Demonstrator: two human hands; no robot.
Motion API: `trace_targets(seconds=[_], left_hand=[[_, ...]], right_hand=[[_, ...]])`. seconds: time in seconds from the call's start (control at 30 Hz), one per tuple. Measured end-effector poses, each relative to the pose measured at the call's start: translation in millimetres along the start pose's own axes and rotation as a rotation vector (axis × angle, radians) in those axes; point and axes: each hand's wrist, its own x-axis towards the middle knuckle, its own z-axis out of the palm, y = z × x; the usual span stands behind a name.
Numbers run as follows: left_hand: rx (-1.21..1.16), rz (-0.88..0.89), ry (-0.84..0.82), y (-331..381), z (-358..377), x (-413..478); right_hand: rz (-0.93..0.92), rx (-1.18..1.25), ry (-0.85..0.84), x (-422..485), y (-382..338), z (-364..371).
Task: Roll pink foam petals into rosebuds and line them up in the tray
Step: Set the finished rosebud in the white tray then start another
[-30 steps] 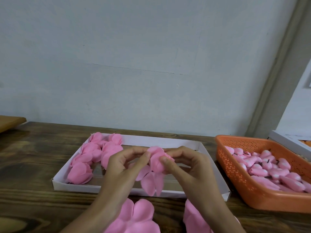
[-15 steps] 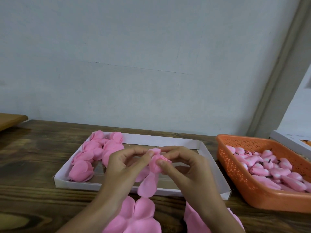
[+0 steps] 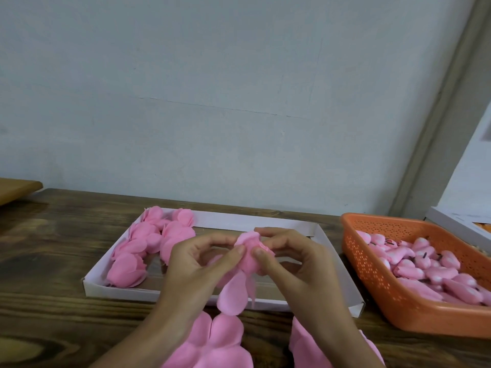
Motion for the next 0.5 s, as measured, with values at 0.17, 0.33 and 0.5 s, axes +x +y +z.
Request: trace_targets(seconds=[0.17,0.33,0.5], left_hand=[[-0.013,-0.008,-0.006,-3.0,-3.0,1.3],[-0.008,0.008,0.001,-1.0,-2.3,1.4],[-0.008,0.06,-0.043,-2.9,-3.2,2.7]], right_hand=[[-0.057,-0.059,-0.042,-2.4,-1.7,1.0],[-0.113,-0.055,-0.073,-2.1,-3.8,1.7],[-0.071,-0.011,-0.058,-1.1,-3.0,2.0]])
